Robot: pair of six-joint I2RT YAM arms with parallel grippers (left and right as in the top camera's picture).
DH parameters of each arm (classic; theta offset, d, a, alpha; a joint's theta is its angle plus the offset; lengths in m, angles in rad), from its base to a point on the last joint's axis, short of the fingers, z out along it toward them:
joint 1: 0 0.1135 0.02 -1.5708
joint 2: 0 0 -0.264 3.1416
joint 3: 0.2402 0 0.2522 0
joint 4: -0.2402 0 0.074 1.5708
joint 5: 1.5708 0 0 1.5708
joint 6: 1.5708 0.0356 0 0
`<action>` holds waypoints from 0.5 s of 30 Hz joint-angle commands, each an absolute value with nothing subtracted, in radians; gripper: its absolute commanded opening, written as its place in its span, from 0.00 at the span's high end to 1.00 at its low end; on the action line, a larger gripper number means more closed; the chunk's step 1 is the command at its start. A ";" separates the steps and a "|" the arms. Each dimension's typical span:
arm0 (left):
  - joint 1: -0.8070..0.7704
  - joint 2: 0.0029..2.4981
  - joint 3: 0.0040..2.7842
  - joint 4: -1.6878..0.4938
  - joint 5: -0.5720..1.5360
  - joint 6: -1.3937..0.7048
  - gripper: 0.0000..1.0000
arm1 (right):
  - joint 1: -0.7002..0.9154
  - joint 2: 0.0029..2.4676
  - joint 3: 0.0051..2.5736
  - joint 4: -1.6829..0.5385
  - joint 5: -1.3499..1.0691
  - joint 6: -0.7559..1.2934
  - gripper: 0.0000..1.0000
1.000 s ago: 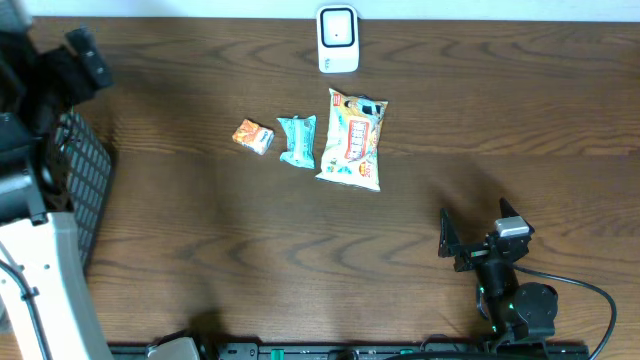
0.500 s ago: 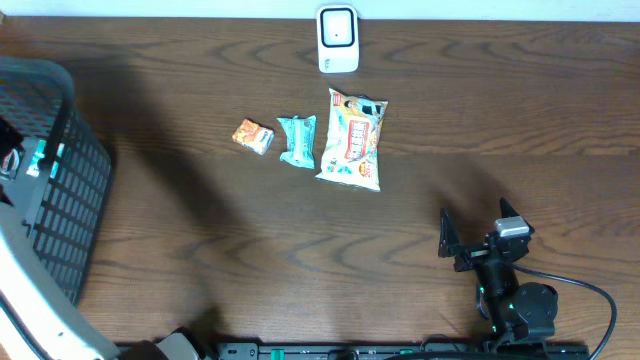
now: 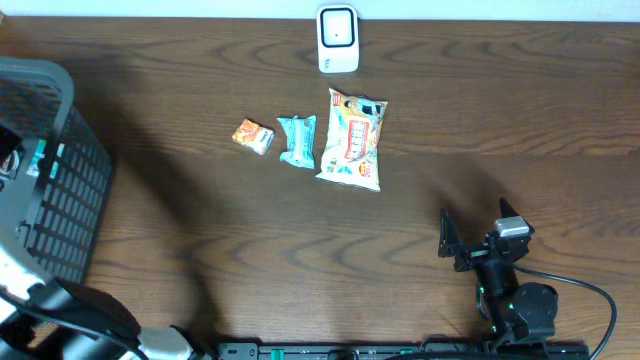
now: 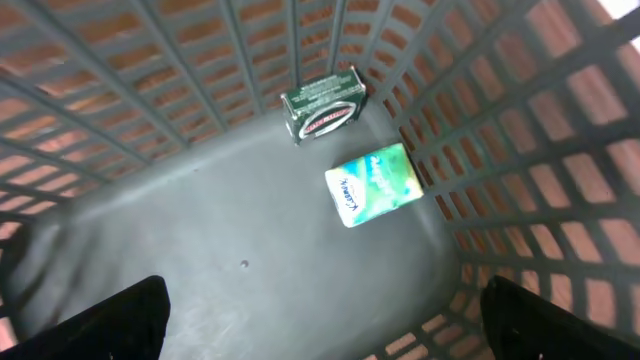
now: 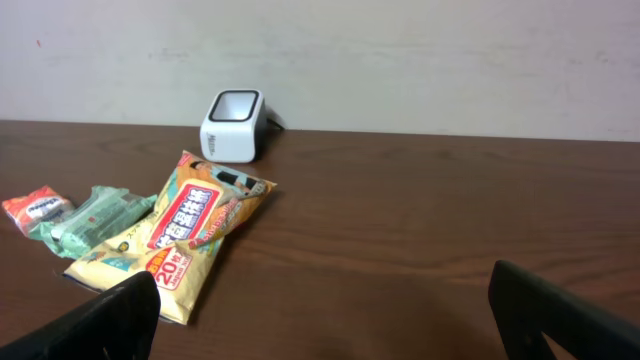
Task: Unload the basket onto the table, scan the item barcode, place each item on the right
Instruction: 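Release and lower the left gripper into the basket toward green tissues, then grasp the green Kleenex tissue pack with the left gripper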
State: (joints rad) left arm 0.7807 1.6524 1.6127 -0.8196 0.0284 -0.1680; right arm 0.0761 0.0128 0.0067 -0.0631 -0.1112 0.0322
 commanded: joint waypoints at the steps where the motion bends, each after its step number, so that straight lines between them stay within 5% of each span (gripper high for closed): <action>1: 0.784 1.720 1.623 -0.803 0.043 -0.205 0.02 | 0.080 0.009 0.006 -0.067 -0.111 0.018 0.01; 15: 0.785 1.954 1.620 -0.704 0.160 -0.312 0.01 | 0.080 0.009 0.006 -0.067 -0.111 0.018 0.01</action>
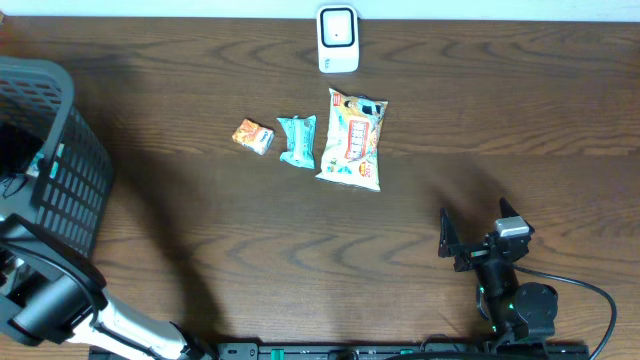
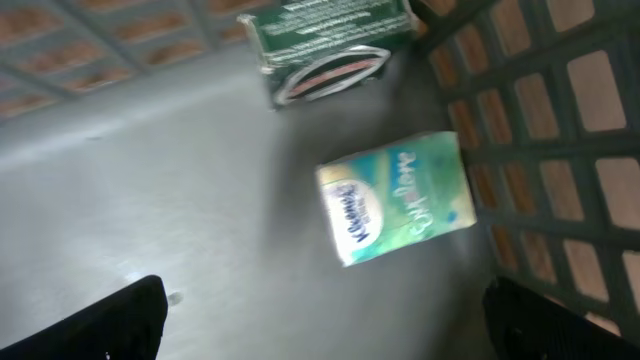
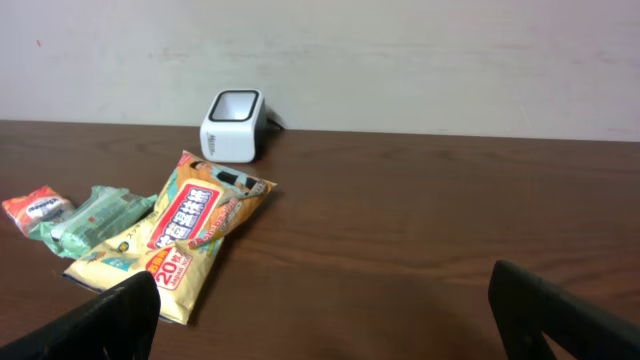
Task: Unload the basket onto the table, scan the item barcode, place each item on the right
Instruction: 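Grasp the green Kleenex tissue pack with the left gripper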
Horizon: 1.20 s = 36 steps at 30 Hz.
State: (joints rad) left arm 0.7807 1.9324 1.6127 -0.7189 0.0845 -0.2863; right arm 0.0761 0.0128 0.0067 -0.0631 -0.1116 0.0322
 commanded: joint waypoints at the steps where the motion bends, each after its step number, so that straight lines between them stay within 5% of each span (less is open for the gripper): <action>1: 0.785 1.962 1.618 -0.694 0.186 -0.312 0.01 | 0.080 0.009 0.006 -0.067 -0.111 0.018 0.01; 27: 0.786 2.062 1.477 -0.435 0.229 -0.419 0.02 | 0.080 0.009 0.006 -0.067 -0.111 0.018 0.01; 36: 0.786 2.107 1.477 -0.434 0.228 -0.421 0.32 | 0.080 0.009 0.006 -0.067 -0.111 0.018 0.01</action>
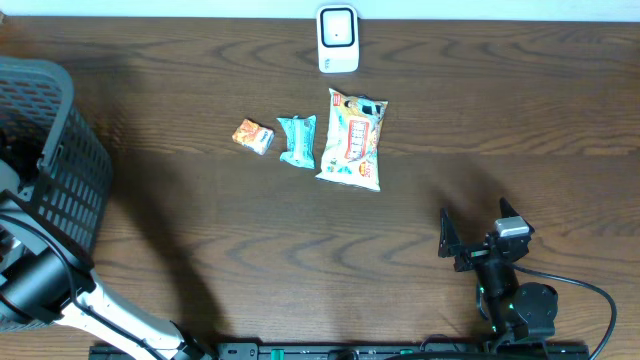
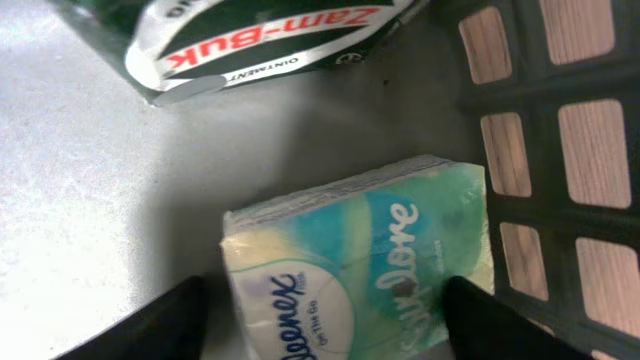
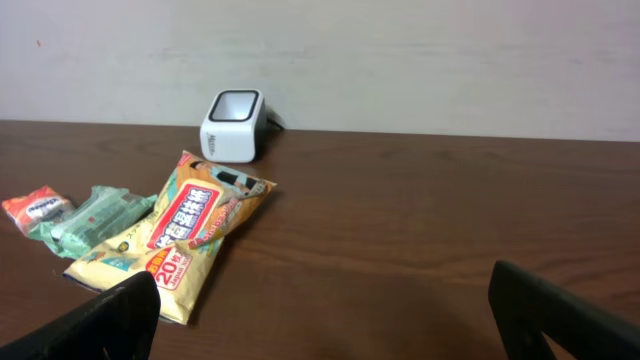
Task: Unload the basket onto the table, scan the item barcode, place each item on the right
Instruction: 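Grasp the green Kleenex tissue pack with the left gripper, then lift the green tissue pack and carry it toward the table items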
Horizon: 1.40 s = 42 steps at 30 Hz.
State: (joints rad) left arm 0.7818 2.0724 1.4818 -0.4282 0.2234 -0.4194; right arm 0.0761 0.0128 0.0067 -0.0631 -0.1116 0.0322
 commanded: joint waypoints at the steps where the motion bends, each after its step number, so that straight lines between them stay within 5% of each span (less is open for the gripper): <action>1: 0.786 2.107 1.477 -0.434 0.228 -0.421 0.39 | 0.080 0.009 0.006 -0.067 -0.111 0.018 0.01; 13: 0.809 2.067 1.477 -0.494 0.228 -0.421 0.85 | 0.080 0.009 0.006 -0.067 -0.111 0.018 0.01; 28: 0.892 1.621 1.477 -0.685 0.229 -0.422 0.87 | 0.080 0.009 0.006 -0.067 -0.111 0.018 0.01; 35: 0.891 1.357 1.477 -0.689 0.229 -0.617 0.92 | 0.080 0.009 0.006 -0.067 -0.111 0.018 0.01; 42: 0.809 1.264 1.477 -0.707 0.496 -0.788 0.92 | 0.080 0.009 0.006 -0.067 -0.111 0.018 0.01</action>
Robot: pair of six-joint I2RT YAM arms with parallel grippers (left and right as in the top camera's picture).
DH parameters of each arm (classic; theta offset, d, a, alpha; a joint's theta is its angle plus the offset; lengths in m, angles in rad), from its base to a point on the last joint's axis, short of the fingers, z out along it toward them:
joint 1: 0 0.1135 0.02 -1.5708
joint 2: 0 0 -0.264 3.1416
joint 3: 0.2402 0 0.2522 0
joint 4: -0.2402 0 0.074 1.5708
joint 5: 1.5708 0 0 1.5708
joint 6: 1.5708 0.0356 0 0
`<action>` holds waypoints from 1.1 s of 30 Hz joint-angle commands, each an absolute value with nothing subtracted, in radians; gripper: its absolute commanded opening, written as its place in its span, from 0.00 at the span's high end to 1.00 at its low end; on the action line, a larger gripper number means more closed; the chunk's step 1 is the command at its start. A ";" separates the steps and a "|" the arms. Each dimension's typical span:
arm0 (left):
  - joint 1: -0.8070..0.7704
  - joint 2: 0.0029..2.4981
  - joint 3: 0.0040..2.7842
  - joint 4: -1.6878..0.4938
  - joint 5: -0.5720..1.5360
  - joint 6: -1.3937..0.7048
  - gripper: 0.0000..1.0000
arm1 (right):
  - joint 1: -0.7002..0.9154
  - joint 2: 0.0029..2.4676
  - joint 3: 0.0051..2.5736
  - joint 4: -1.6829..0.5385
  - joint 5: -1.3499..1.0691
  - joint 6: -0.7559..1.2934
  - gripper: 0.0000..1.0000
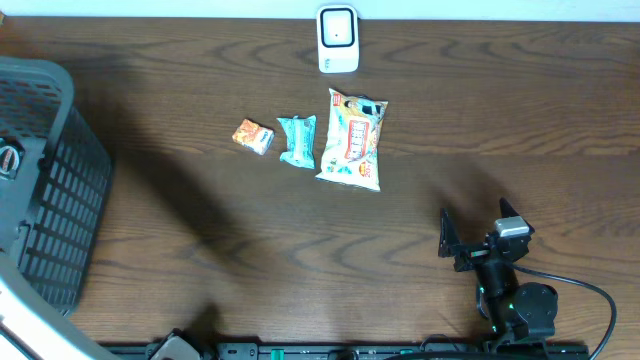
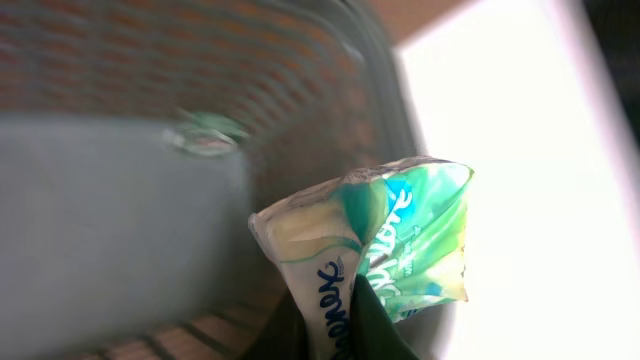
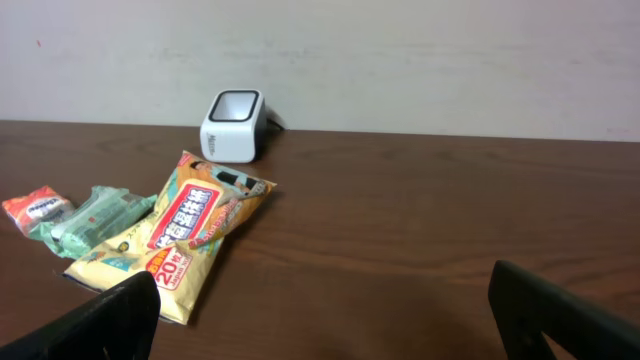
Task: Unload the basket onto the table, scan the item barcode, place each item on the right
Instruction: 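Lift the green tissue pack and carry it toward the table items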
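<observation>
A green and white Kleenex tissue pack [image 2: 375, 245] is pinched at its lower end between the dark fingers of my left gripper [image 2: 330, 315], which is shut on it. The pack hangs above the blurred grey basket [image 2: 120, 180]. The white barcode scanner [image 1: 338, 40] stands at the table's far edge, also seen in the right wrist view as the scanner [image 3: 232, 125]. My right gripper [image 3: 320, 285] rests open near the front right of the table, as the right gripper [image 1: 478, 232] shows from overhead, with nothing between its fingers.
The dark mesh basket [image 1: 60, 200] stands at the left edge of the table. An orange packet [image 1: 253, 136], a teal packet [image 1: 297, 140] and a large snack bag [image 1: 352, 138] lie in a row in front of the scanner.
My left gripper was open with a finger on each side of the tissue pack on the basket floor. Now it is shut on the pack and holds it up off the floor. The right arm is unmoved.
My left gripper was open, high over the basket floor with a green box and the tissue pack below. Then it was closer to the pack, then astride it. Now it grips the pack, raised. The right arm stayed still throughout.
</observation>
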State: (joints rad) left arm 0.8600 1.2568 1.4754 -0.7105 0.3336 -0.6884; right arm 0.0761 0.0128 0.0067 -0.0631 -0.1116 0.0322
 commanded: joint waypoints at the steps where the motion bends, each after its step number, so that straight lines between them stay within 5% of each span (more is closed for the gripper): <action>1: 0.780 1.264 1.477 -0.698 0.526 -0.791 0.92 | 0.080 0.009 0.006 -0.067 -0.111 0.018 0.01; 15: 0.287 1.280 1.477 -0.682 0.553 -0.610 0.92 | 0.080 0.009 0.006 -0.067 -0.111 0.018 0.01; 24: -0.001 1.383 1.477 -0.812 0.363 -0.534 0.92 | 0.080 0.009 0.006 -0.067 -0.111 0.018 0.01; 33: -0.151 1.609 1.477 -0.830 0.294 -0.395 0.92 | 0.080 0.009 0.006 -0.067 -0.111 0.018 0.01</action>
State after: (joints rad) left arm -0.1337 1.5528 1.4754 -0.8150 0.3607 -0.4759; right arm 0.0761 0.0128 0.0067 -0.0631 -0.1116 0.0322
